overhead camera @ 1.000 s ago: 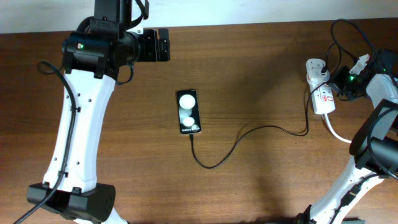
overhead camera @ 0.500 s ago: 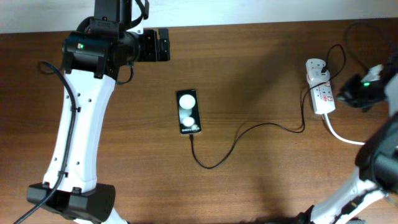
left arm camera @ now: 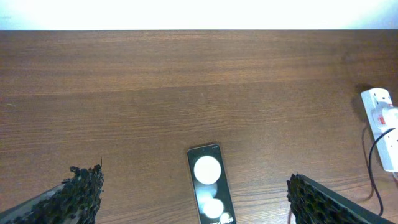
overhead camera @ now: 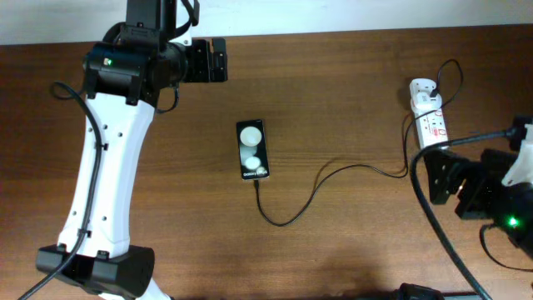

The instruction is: Plug charger to phone and switch on socket

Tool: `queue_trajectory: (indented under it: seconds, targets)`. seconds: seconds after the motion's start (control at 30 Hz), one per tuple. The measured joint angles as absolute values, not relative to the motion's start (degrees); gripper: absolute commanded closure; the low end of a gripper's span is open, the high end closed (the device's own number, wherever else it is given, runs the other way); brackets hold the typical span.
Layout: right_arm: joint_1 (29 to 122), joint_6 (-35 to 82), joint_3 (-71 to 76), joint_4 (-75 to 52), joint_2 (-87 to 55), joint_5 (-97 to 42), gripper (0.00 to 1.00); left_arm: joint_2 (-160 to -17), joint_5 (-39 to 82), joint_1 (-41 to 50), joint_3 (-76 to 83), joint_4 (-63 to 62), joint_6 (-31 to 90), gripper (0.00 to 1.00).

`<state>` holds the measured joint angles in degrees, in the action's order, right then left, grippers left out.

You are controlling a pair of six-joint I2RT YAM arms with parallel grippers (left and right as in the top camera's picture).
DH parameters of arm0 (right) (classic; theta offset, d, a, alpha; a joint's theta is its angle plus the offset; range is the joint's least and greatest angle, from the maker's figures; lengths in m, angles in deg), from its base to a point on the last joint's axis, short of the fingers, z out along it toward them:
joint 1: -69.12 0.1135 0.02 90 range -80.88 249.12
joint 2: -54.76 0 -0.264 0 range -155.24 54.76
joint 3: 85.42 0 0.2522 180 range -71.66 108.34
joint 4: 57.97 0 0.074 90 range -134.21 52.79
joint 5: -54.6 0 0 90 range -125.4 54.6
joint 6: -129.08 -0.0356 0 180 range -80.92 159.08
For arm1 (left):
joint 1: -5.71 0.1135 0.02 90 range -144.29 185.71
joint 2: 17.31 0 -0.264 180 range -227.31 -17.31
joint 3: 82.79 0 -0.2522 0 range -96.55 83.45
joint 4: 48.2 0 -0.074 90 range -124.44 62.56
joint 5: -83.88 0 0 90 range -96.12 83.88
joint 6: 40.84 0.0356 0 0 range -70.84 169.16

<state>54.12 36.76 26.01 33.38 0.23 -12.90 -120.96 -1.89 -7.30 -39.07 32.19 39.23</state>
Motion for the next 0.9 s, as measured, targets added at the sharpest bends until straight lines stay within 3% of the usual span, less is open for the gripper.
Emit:
queue_trajectory:
  seconds: [0.17,0.2,0.33,0.47,0.63,0.9]
  targets:
    - [54.19,36.78,18.29,28.61,3.34,-12.92,0.01,-120.96,-1.89,-7.3,-39.07,32.17,39.21,0.01]
    - [55.13,36.78,9.33,17.79,8.71,-14.02,0.01,-120.96,-1.87,-7.28,-39.07,32.17,39.23,0.01]
    - [62.21,37.37,-17.7,-5.31,27.62,-20.64,0.01,-120.96,-1.91,-7.3,-39.07,32.12,39.23,0.01]
    - [62.64,37.46,-45.51,-27.85,41.61,-23.15,0.01,-120.96,-1.89,-7.3,-39.07,32.15,39.23,0.01]
    - [65.35,37.41,-63.8,-37.81,51.97,-23.92,0.01,-120.96,-1.89,-7.3,-39.07,32.19,39.23,0.01]
    - [66.34,37.43,-70.12,-39.43,53.87,-24.0,0.01,-120.96,-1.91,-7.3,-39.07,32.19,39.23,0.01]
